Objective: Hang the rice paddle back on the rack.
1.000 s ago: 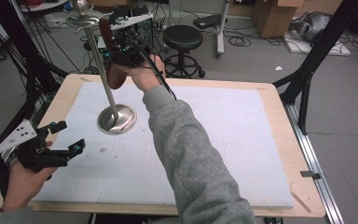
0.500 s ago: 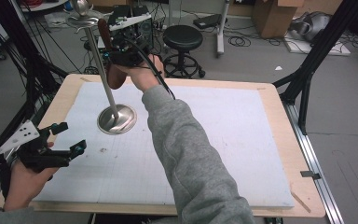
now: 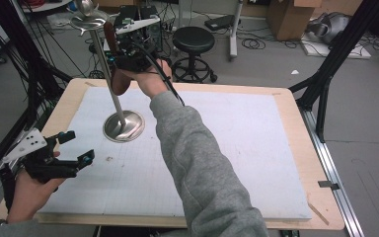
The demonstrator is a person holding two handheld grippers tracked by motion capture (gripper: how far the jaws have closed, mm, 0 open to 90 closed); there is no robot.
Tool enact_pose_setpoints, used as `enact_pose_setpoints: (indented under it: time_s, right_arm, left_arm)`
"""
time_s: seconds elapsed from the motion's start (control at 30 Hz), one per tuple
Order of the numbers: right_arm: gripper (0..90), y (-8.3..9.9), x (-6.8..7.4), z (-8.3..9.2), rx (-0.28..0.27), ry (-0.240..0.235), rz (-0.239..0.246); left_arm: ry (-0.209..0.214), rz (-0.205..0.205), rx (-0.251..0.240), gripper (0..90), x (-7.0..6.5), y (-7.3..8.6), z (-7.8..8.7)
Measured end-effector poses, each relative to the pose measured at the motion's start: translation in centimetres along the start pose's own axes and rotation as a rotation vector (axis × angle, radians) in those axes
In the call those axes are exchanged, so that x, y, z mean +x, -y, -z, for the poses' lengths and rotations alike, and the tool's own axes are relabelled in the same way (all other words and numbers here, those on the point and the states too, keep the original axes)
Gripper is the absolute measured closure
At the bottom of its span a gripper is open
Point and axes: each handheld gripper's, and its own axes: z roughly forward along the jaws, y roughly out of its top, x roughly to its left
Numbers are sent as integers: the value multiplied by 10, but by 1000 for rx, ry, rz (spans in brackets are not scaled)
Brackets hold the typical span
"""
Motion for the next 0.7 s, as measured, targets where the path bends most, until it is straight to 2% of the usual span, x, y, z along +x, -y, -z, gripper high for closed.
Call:
enact_pose_setpoints:
  time_s: [0.07, 0.1, 0.13, 0.23, 0.27, 0.43, 0.53, 0.7]
  right_arm:
    - [746, 1, 0, 0, -6, 2, 1]
    - [660, 2, 0, 1, -19, 8, 6]
    - [660, 2, 0, 1, -19, 8, 6]
    - [491, 4, -1, 2, -36, 13, -7]
    - [491, 4, -1, 2, -36, 13, -7]
    - [347, 10, -6, 6, -39, 20, -8]
    - [204, 14, -9, 9, -39, -6, -20]
    - [54, 21, -15, 18, -55, 15, -30]
  left_arm:
    - [0, -1, -1, 25, 0, 0, 0]
    - [0, -1, 0, 25, 0, 0, 0]
    - [-2, 0, -2, 25, 1, 0, 0]
    - [-3, 5, -1, 25, 2, 1, -1]
    - [-2, 6, 1, 25, 2, 2, -2]
    - [6, 6, 8, 25, 3, 1, -6]
    - [10, 6, -1, 25, 4, -1, -9]
    - [23, 5, -9, 25, 6, -3, -16]
